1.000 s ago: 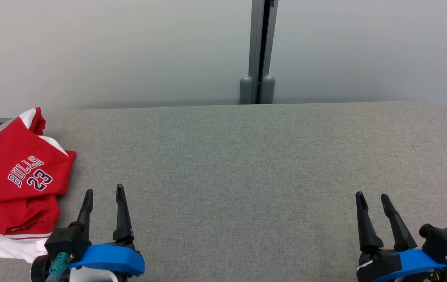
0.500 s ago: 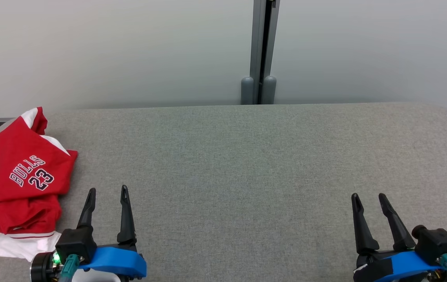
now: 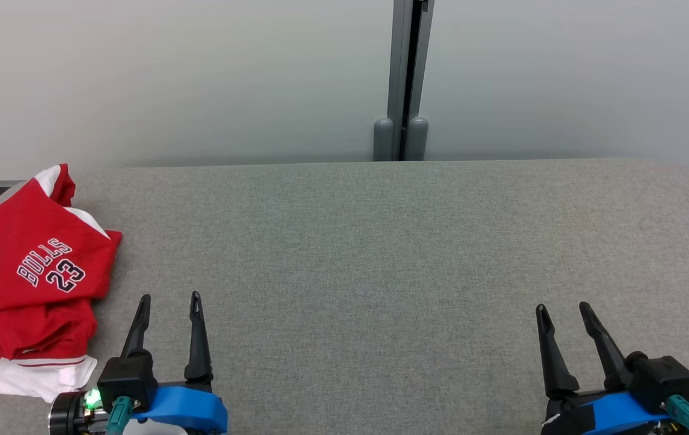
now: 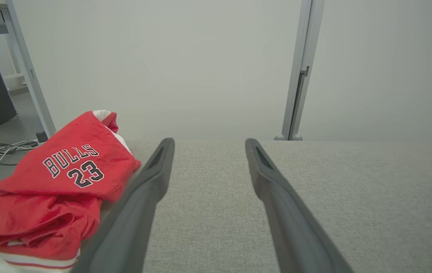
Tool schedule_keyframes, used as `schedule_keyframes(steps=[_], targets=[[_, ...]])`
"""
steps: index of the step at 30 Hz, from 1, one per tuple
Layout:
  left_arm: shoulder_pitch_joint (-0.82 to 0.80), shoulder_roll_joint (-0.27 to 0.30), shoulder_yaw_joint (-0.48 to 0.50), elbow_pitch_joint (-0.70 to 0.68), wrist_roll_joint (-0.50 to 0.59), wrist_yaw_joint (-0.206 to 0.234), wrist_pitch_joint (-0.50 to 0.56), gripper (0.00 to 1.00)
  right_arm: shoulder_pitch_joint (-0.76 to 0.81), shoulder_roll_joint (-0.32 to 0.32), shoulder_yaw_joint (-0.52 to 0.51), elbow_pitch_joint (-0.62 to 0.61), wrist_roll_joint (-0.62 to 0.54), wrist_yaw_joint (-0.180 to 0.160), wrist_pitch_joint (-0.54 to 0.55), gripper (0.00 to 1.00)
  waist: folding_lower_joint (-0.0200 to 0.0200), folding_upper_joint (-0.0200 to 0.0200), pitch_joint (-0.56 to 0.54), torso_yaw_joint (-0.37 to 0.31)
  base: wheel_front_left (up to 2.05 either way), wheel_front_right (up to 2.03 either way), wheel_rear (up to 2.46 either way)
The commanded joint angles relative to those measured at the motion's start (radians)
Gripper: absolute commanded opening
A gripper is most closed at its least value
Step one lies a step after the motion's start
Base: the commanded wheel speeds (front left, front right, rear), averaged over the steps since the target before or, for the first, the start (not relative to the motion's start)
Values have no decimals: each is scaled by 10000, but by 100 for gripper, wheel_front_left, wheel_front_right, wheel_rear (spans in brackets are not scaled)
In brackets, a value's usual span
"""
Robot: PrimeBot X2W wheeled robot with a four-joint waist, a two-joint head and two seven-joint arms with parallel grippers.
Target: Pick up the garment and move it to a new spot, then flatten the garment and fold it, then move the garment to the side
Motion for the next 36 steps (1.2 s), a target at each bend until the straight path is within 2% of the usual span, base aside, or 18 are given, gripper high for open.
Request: schedule_keyframes(steps=[1, 25, 36], targets=[[1, 24, -1, 24, 0, 55, -52, 100, 89, -78, -19, 43, 55, 4, -56, 100, 0, 0, -4, 0, 0, 0, 0], [-83, 102, 41, 153, -183, 218, -52, 100, -22, -77, -26, 294, 281, 4, -48, 100, 0, 0, -27, 105, 0, 0, 0], [-45, 168, 115, -77, -158, 326, -51, 100, 17, -74, 132, 212, 380, 4, -46, 100, 0, 0, -14, 718, 0, 0, 0]])
